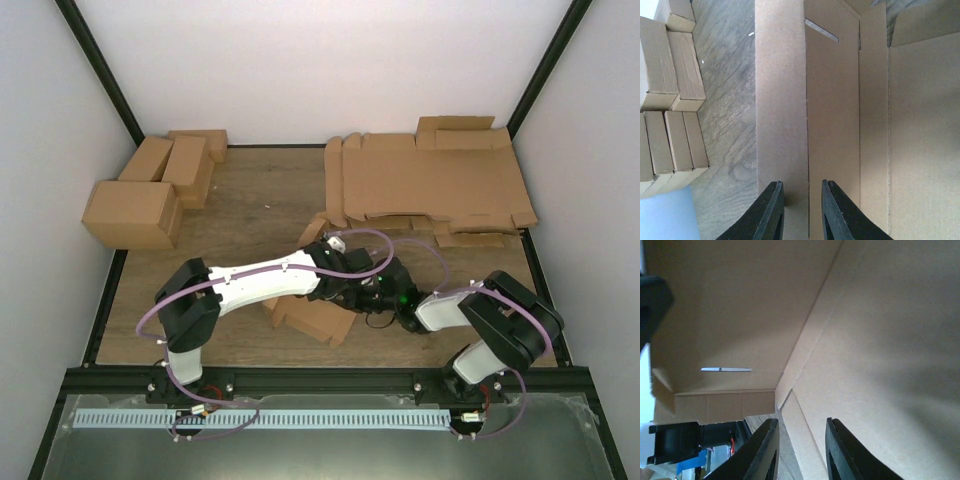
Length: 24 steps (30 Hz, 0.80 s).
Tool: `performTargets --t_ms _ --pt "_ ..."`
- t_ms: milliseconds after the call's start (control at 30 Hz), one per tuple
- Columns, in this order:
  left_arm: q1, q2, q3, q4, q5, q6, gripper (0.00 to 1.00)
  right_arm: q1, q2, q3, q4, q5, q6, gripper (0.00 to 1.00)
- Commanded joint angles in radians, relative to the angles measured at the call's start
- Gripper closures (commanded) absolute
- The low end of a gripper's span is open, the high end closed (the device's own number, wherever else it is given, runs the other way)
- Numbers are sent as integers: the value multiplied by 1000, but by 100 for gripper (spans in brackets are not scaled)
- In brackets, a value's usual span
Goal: Fold the paper box
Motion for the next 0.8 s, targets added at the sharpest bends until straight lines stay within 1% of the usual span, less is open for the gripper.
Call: performTargets --t_ms 0,133,200,333,433,600,767 --pt "-1 6 -48 24 76 -17 78 8 -9 -14 148 -14 57 73" --pt "-2 -1 -65 26 76 -33 80 -4 -21 -9 187 17 105 72" --pt "-2 -10 -70 30 72 -35 80 -16 -39 -2 190 43 131 66" --pt "-3 -30 -75 38 83 -31 80 -55 -54 16 215 74 172 59" --pt "-3 -47 -78 54 104 -21 80 -89 -27 57 240 48 186 50" --pt "-3 -81 -90 94 144 -1 80 -125 46 132 305 -7 229 47" --pt "-2 -114 -110 123 169 12 80 -127 118 212 339 -46 254 41"
